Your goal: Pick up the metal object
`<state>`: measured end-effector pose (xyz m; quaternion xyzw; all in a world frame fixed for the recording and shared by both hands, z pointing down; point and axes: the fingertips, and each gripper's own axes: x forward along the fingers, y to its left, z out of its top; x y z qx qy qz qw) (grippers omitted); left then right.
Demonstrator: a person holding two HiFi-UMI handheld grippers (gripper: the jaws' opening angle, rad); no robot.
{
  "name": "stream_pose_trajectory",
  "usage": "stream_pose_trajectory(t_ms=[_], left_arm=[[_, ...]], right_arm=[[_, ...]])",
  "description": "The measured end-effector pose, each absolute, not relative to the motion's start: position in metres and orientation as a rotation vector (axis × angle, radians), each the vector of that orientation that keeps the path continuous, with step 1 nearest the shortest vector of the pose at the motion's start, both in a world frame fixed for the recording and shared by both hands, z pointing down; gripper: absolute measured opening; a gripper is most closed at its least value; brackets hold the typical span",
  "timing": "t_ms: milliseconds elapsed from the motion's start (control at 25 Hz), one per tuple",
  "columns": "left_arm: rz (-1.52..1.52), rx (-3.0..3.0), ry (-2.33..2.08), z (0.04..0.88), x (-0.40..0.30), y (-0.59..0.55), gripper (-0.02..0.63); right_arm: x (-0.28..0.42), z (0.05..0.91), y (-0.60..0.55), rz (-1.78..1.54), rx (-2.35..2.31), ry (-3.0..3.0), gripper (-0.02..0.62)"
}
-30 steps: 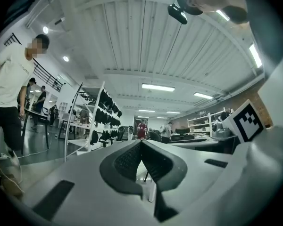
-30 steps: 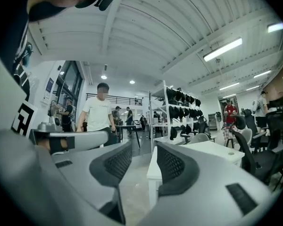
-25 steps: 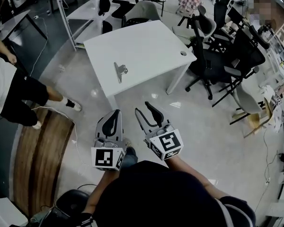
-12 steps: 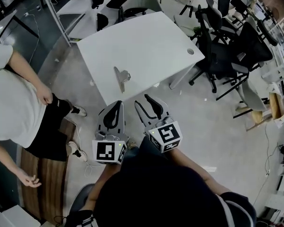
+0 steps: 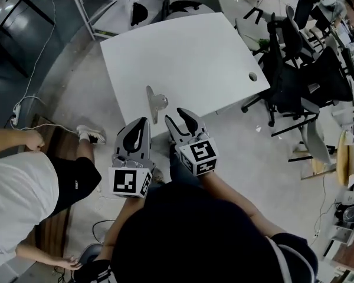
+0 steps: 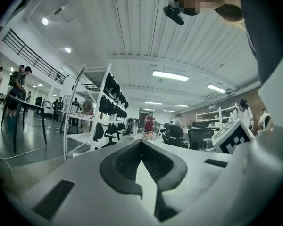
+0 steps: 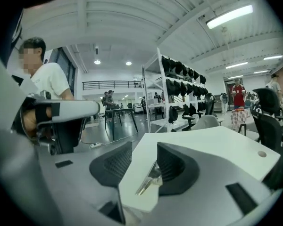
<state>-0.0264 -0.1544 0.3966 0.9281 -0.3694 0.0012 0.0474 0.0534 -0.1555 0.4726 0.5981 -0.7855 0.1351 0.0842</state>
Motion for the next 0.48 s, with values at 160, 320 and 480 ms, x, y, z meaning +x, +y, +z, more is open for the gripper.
stream_pose_trajectory(t_ms=[160, 320, 480], left_arm=[[0.027, 2.798, -1.196, 0.407, -0.009, -0.194, 0.023], [0.076, 2.734, -1.276, 0.423, 0.002, -0.229, 0.023], [0.125, 2.661, -1.357, 0.437, 0.009, -0.253, 0.023]], right_arm=[[0.067, 0.505, -0.199, 0.453, 1.656, -2.351, 0.155], [0.077, 0.538, -0.238, 0.534, 1.52, -2.353, 0.155], [0.083, 0.568, -0.265, 0.626, 1.375, -2.353, 0.155]])
